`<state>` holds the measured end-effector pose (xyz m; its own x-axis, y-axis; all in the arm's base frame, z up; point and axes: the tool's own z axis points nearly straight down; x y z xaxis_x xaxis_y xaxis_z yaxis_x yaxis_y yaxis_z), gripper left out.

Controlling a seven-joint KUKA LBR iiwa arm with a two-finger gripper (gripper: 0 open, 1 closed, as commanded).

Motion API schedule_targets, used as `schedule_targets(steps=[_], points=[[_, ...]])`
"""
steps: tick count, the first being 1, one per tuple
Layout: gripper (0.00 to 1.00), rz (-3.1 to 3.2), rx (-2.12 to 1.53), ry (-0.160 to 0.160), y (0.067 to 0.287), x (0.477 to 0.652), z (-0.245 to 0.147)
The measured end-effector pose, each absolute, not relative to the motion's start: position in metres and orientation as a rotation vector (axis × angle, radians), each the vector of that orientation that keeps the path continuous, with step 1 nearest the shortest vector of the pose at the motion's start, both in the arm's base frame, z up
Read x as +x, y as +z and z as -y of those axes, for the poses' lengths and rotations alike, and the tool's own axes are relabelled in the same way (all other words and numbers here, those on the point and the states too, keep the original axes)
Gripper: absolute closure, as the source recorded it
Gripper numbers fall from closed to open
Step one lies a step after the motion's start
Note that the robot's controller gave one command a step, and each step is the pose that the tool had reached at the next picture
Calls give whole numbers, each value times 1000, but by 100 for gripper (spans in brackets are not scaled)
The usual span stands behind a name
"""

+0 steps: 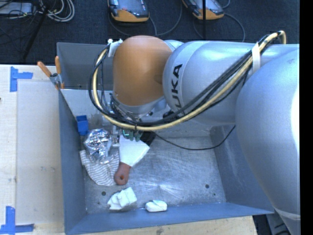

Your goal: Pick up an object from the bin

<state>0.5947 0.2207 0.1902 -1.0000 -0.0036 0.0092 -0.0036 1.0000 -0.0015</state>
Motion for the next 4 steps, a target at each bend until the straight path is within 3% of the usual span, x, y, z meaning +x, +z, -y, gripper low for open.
schedule_targets(steps=[1, 2, 3, 4], points=[[0, 3140, 0, 0, 195, 596, -220], [0, 3146, 24, -3, 150, 584, -213], [0, 3141, -90, -2, 88, 582, -194], [100, 3146, -124, -6, 85, 584, -192]])
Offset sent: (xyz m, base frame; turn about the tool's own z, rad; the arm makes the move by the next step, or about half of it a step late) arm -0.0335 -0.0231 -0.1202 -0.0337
